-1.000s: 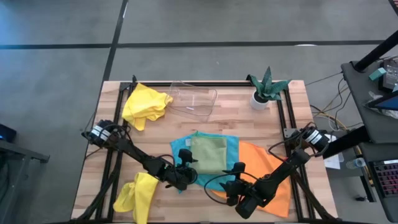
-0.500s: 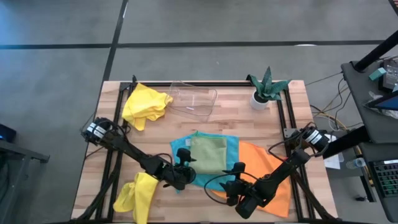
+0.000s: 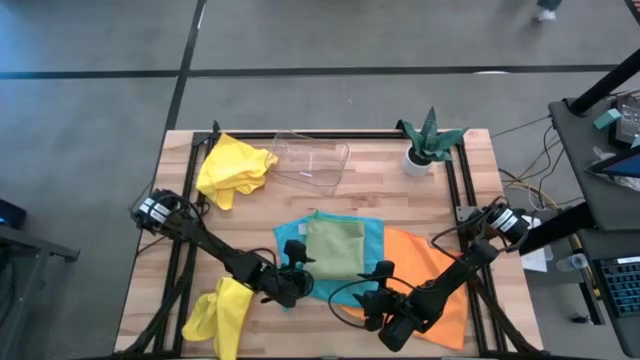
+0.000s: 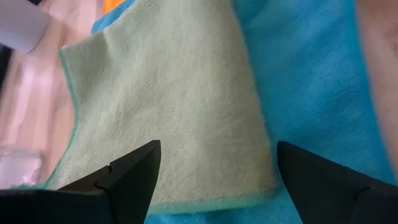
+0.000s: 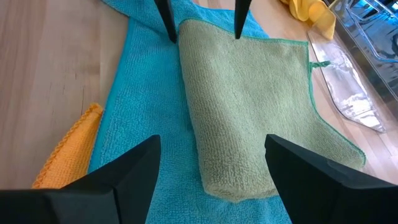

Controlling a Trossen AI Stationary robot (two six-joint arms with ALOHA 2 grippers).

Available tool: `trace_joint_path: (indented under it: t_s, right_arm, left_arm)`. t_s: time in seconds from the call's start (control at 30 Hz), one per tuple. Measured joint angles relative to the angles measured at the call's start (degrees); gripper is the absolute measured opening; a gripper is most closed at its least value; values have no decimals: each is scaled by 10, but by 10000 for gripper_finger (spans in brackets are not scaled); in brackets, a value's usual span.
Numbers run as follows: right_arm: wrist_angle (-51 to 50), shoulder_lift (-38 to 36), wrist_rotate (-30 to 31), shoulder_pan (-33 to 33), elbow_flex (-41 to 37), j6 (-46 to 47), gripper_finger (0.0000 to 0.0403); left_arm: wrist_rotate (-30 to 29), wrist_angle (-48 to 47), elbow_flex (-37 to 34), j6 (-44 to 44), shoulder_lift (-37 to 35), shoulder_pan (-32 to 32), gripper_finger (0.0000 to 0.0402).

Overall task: Fold microfiber towels
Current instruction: Fold the green towel

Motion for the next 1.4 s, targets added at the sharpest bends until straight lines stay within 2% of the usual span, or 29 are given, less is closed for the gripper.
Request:
trace_joint_path:
  t_s: [0.17,0.4,0.67,0.77,1.03,1.23,1.4]
  right_arm:
    - [0,1,0,0,0,0,276]
    - [0,1,0,0,-1,0,276]
    - [0,1,0,0,-1,6,276]
    - [0,1,0,0,-1,6,276]
    - [0,1,0,0,-2,2,276]
    - [-4,5,-1,-7,-20,-48,276]
    - [-3,22,-35,-23,-24,-64,276]
  left_arm:
    - [-16,-13,-12,0,0,2,302]
    - [-6,-20,-12,1,0,-5,302]
    - [-79,-21,-10,9,0,-5,302]
    - [-89,-21,-9,17,0,-5,302]
    - [-91,-18,-1,18,0,-6,302]
    - [-91,-15,-1,19,0,-6,302]
    - [-89,-15,-1,19,0,-6,302]
